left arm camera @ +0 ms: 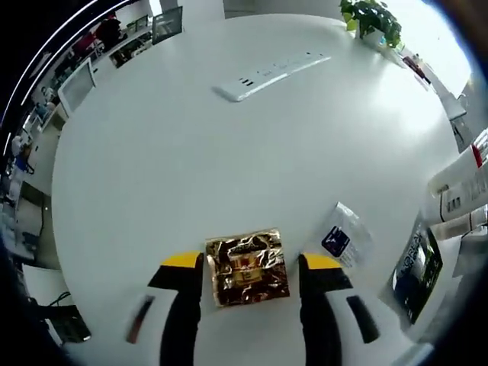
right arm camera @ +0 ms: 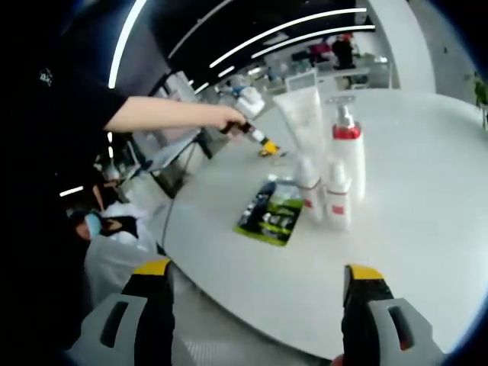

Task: Arrange the skincare products in the storage area until every visible bottle or jar stands upright without overlapping.

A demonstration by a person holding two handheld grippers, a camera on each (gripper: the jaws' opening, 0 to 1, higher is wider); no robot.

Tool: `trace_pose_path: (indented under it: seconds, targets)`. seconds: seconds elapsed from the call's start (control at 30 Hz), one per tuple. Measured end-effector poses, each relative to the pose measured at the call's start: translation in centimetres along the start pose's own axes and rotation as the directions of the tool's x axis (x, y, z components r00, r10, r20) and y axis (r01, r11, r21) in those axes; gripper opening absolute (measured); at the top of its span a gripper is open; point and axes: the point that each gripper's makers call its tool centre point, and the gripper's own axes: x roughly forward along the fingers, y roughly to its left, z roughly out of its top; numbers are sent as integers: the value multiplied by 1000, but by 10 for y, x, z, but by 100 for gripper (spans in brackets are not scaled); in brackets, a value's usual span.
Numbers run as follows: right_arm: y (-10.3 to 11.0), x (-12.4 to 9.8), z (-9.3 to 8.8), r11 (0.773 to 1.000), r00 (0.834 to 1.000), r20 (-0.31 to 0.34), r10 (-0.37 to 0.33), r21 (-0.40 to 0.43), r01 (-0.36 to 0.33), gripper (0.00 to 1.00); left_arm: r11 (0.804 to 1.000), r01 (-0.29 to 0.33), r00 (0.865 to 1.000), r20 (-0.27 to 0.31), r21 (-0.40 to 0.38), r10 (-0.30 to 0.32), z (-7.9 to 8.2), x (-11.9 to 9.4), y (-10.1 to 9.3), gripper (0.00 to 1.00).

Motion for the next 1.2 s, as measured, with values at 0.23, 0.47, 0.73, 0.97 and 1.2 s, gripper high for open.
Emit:
trace_pose_path:
  seconds: [0.23, 0.47, 0.73, 0.97, 1.2]
  targets:
    - [0, 0, -1, 1000, 1000, -5, -2, 1, 2, 95, 1000, 16, 999, -34, -16, -17, -3, 1, 0, 53]
    - [-1, 0, -1, 1000, 1000, -7, -6, 3, 6, 95, 1000, 21, 996, -82, -3, -22, -4, 1, 4, 48]
    - [-2, 1, -2, 1000, 1000, -13, -9, 3, 9, 94, 1000, 6, 996, -86, 12, -5, 0, 3, 9, 44]
    - [-3, -1, 0, 1000, 1000, -1, -6, 19, 6, 94, 1000, -2, 996, -91, 1, 2, 1, -2, 9, 41]
    - [-4, -3, 5, 999, 999, 32, -8, 46, 6, 94, 1000, -11, 995, -96, -21, 8, -2, -8, 6, 41]
